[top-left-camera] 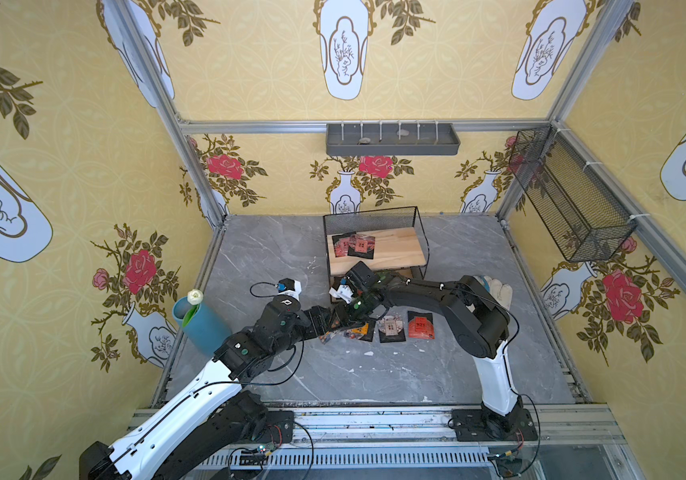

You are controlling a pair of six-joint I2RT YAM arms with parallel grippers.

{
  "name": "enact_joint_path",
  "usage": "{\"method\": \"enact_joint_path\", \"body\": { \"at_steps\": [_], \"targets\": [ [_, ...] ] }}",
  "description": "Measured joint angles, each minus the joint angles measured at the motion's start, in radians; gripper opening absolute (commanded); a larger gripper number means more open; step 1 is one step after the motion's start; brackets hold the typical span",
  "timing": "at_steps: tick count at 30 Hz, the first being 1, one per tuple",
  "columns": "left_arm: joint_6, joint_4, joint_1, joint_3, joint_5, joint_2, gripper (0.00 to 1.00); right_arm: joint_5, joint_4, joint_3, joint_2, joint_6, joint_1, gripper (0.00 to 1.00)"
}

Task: Remove the tea bags from the shelf
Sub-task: Place the tea bag at the center of the board.

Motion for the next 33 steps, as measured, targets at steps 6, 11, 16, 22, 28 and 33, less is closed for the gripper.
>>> {"method": "enact_joint_path", "body": {
  "at_steps": [6, 11, 16, 22, 28, 33],
  "targets": [
    [0.000, 0.000, 0.000, -0.001, -0.004, -0.015, 0.78, 0.054, -0.076, 0.032, 0.004, -0.035, 0.010, 0.50],
    [0.000, 0.000, 0.001, -0.001, -0.008, -0.016, 0.78, 0.121, -0.145, 0.076, 0.004, -0.073, 0.035, 0.51],
    [0.000, 0.000, 0.001, -0.005, -0.015, -0.016, 0.78, 0.152, -0.185, 0.083, 0.004, -0.101, 0.053, 0.51],
    [0.001, 0.000, 0.001, -0.005, -0.018, -0.016, 0.78, 0.174, -0.204, 0.111, 0.004, -0.124, 0.069, 0.51],
    [0.001, 0.000, 0.002, -0.005, -0.019, -0.020, 0.78, 0.198, -0.211, 0.089, -0.018, -0.134, 0.071, 0.51],
    [0.002, -0.004, 0.002, -0.001, -0.020, -0.022, 0.78, 0.205, -0.187, 0.004, -0.112, -0.127, 0.052, 0.51]
  ]
}}
